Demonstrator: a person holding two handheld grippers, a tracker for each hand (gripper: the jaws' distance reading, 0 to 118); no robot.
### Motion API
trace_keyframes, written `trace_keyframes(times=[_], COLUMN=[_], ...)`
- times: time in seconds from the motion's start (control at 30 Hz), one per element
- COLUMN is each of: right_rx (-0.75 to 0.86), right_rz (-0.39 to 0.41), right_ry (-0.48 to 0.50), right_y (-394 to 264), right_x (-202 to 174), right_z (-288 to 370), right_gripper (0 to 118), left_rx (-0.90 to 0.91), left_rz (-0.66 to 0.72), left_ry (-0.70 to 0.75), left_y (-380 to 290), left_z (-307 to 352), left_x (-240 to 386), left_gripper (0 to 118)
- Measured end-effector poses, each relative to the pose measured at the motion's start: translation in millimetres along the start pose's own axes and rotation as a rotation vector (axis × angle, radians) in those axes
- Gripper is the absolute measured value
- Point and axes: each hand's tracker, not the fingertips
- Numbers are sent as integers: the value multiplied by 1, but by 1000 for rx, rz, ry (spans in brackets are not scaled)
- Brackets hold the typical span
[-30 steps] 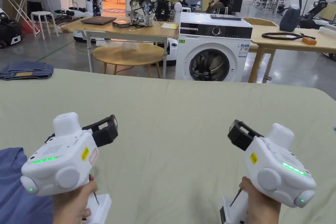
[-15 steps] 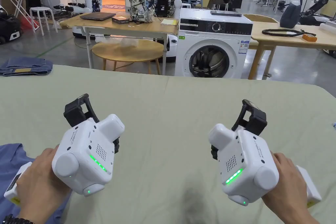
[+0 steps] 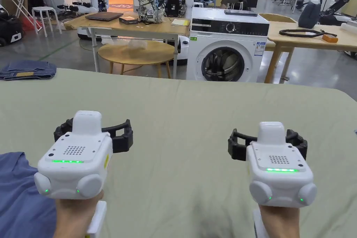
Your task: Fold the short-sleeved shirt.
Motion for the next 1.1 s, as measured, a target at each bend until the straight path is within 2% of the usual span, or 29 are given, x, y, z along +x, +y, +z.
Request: trace_keyframes(times=[0.03,0.1,0.23,0.47,0.5,0.53,0.57,0.6,0.63,0.67,0.7,0.73,0.77,0.9,1.1], right_rx=[-1,-7,-3,4,3,-3,0,6,15,25,27,26,23,8,16], right_rz=[-44,-77,-57,-15,-14,-12,-9,-7,-3,1,0,-8,-18,-35,-30], right_ry=[-10,-20,-11,-3,-2,-4,-9,-11,-20,-32,-42,-42,-51,-32,-23], right_y=[0,2,1,-3,-4,-8,-10,-11,-11,-9,-8,-8,-8,-3,-3], right_x=[2,6,7,3,3,2,1,0,-1,-2,-1,-1,0,4,5], right_z=[1,2,-1,3,3,-4,-5,-4,-4,3,4,4,3,4,6], right_gripper=[118,118,118,118,112,99,79,49,26,8,1,0,0,0,0], left_rx=[8,19,25,39,39,36,37,39,40,39,35,33,35,28,17], left_rz=[37,81,83,-47,-57,-67,-82,-91,-104,-114,-121,-126,-127,-97,-55], left_ry=[-1,6,7,20,29,29,35,32,29,27,26,29,28,26,9], left_y=[2,4,3,6,6,7,7,7,7,8,8,9,9,12,16], left_z=[3,5,1,7,7,7,7,8,8,8,8,8,9,7,5], left_x=[2,2,1,15,16,17,18,19,20,21,21,21,21,19,16], left_gripper=[115,115,115,115,114,110,103,91,78,63,41,28,20,6,5])
